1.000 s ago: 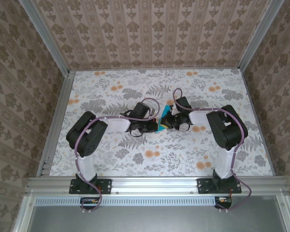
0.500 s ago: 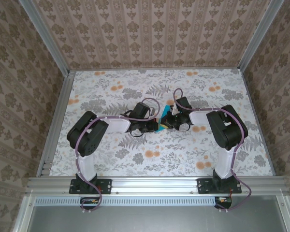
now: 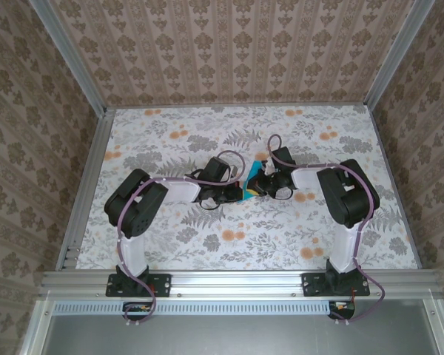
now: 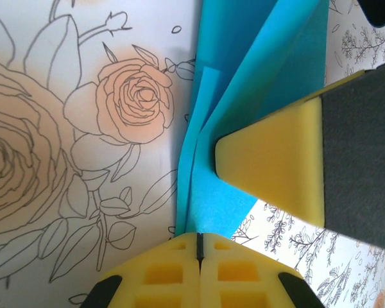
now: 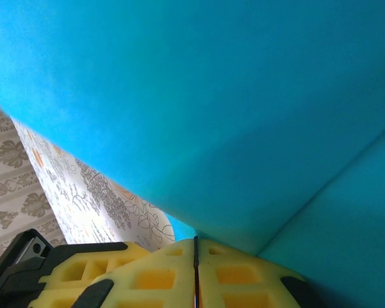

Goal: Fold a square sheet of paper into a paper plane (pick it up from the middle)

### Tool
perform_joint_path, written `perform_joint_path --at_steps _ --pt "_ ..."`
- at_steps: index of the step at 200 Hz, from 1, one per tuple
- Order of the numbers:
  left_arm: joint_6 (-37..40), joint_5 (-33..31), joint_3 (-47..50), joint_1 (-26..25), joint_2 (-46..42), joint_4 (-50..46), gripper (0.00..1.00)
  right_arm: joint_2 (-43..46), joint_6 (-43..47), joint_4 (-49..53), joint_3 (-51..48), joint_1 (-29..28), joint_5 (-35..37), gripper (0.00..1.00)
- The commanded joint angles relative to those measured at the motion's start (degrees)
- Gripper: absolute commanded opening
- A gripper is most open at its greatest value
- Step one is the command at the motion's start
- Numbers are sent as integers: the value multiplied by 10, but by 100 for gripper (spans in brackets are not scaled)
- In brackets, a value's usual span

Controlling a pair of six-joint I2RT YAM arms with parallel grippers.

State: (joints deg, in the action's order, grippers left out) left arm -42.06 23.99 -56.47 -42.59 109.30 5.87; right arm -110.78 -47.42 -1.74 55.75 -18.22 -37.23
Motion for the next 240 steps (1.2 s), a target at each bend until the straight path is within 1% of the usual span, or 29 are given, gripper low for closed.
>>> perform_joint_path --at_steps 1,51,68,93,112,130,186,240 --pt "5 -11 19 3 16 -87 1 -31 18 27 19 44 54 10" --pt "8 0 13 2 25 -94 1 -55 30 27 50 80 58 11" --pt "10 3 9 1 23 -95 2 -58 33 31 56 83 55 11" --pt "23 -5 -1 3 -5 -97 3 -55 25 22 46 81 31 11" --pt "31 -9 -8 2 -31 -86 4 -41 24 20 32 72 13 11" --pt "28 -10 -2 2 -46 -56 7 -23 23 22 15 55 2 12" --pt "-12 -4 34 1 -53 40 8 23 9 17 -33 -6 -22 12" --pt "-29 15 50 -8 -35 69 5 29 -18 -19 -43 -10 -42 12"
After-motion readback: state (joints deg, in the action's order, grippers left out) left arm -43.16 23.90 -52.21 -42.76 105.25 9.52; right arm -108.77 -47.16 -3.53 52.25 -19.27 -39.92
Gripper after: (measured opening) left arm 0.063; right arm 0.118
